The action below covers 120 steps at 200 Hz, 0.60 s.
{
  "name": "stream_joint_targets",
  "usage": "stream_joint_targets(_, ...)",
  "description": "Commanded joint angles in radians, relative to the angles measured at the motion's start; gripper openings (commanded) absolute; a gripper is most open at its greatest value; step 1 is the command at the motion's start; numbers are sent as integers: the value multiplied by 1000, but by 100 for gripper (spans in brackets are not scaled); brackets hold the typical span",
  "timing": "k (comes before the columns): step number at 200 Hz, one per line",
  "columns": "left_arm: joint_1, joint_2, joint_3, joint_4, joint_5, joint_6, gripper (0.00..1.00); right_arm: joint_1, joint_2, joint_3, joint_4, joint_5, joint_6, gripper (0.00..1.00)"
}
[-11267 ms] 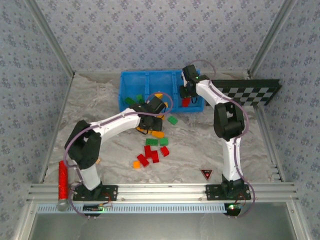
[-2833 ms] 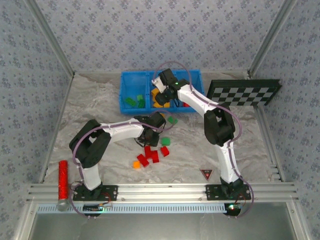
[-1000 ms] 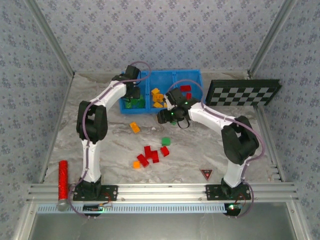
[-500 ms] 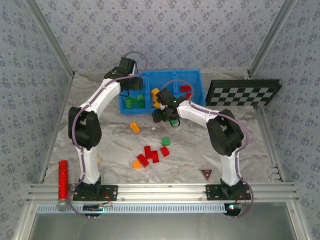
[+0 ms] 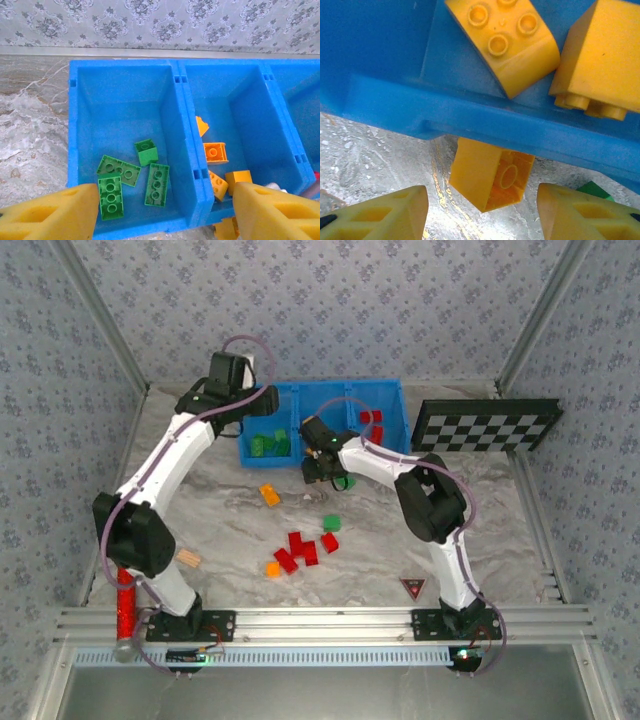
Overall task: Sort the legos into containers by color
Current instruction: Pick up the lego from the center of the table.
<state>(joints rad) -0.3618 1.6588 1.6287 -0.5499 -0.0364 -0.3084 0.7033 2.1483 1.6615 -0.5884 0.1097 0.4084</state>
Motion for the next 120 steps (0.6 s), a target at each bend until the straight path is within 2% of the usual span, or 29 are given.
stream_joint_targets(1,-3,-81,-44,19,20,-20,72,10,38,36,-67,53,32,59)
stream_joint_targets(67,-8,-225,-208,20,18,-69,72,12,89,81,-68,74,52,53)
stream_joint_targets(120,-9,-264,-281,11,26,-87,72,8,104,92,-87,71,47,34)
